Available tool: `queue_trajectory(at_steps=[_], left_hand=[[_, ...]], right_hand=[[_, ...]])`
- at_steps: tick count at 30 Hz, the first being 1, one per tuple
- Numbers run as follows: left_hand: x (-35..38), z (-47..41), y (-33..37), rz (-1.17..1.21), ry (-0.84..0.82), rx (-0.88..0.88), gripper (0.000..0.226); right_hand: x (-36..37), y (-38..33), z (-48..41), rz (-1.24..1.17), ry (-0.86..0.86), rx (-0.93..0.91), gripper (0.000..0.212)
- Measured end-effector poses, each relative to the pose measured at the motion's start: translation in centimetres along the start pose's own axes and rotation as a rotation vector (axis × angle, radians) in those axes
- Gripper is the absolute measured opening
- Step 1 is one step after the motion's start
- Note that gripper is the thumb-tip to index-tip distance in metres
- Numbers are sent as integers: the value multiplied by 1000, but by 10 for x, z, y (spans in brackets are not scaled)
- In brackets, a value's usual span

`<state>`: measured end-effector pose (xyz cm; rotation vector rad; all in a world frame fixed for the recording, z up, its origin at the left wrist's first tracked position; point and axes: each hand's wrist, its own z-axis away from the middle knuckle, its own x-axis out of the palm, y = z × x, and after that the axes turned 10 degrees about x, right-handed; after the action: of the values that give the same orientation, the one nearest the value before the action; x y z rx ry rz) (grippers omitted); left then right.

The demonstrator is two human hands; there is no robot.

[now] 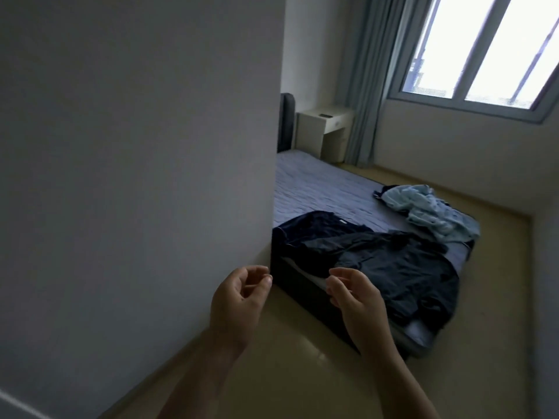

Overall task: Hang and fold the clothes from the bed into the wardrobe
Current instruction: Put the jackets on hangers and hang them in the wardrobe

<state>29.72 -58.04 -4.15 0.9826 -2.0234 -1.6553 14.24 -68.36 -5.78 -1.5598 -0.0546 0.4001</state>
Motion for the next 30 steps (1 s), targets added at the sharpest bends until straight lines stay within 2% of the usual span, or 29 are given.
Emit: queue_trajectory(at_steps=[9, 18, 30], left_hand=[[194, 17, 13, 112, -297, -5, 12], [314, 5, 14, 104, -491, -5, 12], [472, -61, 11, 158, -734, 18, 11]], right_hand=[[-180, 58, -36, 10, 200, 95, 9], [-273, 99, -67, 3, 326, 205, 6], [-381, 115, -144, 88, 514, 286, 6]])
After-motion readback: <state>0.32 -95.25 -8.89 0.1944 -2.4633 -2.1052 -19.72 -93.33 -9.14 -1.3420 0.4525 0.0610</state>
